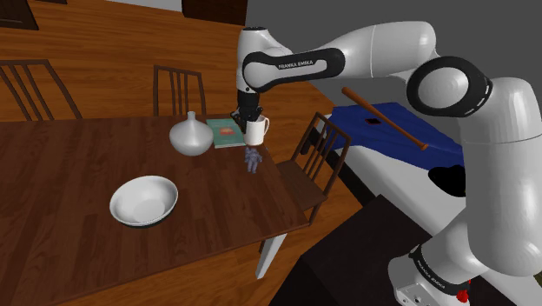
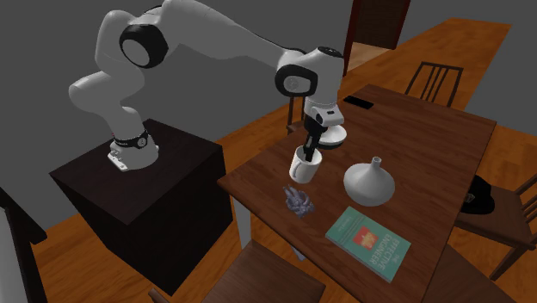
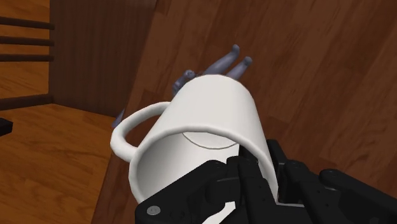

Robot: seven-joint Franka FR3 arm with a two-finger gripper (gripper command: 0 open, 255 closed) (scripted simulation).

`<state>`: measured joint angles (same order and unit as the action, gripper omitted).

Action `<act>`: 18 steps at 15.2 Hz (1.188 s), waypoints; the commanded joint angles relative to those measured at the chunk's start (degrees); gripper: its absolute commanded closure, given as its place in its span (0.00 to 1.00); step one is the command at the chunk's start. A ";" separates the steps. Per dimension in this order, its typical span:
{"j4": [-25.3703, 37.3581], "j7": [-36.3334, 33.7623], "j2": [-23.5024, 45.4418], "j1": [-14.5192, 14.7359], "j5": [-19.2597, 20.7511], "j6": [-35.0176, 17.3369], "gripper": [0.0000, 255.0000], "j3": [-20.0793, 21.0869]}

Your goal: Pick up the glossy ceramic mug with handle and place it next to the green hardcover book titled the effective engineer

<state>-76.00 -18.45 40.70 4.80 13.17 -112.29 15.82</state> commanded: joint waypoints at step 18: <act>-2.66 -1.22 7.28 0.52 1.86 -9.85 1.00 -1.39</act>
<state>-77.99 -19.74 47.00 5.56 14.89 -121.58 14.78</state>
